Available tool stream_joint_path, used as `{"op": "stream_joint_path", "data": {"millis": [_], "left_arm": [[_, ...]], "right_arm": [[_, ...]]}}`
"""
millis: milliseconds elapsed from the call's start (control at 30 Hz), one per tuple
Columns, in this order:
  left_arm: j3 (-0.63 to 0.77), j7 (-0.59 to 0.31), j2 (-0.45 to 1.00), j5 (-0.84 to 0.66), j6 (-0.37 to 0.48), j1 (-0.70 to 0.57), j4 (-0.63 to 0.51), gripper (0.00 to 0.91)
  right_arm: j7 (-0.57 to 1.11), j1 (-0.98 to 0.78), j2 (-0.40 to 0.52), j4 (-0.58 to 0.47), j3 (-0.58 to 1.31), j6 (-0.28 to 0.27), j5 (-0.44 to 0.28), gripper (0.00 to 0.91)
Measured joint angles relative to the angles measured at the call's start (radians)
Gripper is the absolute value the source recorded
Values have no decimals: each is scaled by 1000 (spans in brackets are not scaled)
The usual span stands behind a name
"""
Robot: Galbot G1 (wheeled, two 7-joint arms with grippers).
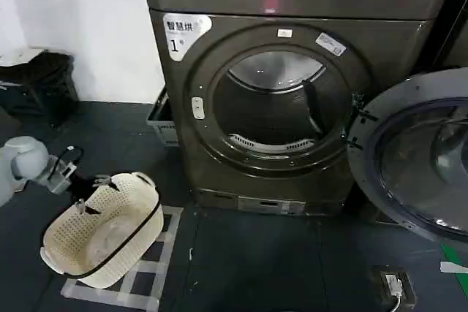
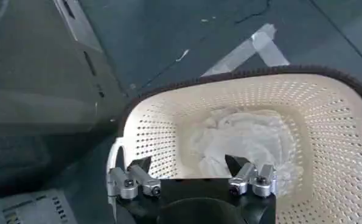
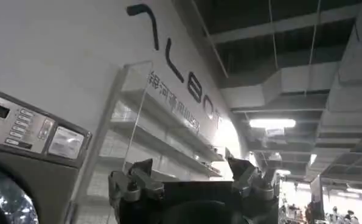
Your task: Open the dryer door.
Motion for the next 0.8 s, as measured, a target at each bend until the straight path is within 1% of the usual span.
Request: {"op": "stream_joint_path", "data": {"millis": [267,467,567,800], "left_arm": [[-11,11,7,13,-12,3,9,907],[-17,52,25,44,-39,4,-6,907],[-31,53,31,77,-67,7,1,907],[-48,48,41,111,-81,18,3,907]], "right_arm": [[3,-4,0,2,7,-4,4,907],[4,-4,5,5,7,-4,4,907],[4,-4,5,-1,8,-4,5,907],[5,-2,8,3,4,-5,6,907]]}}
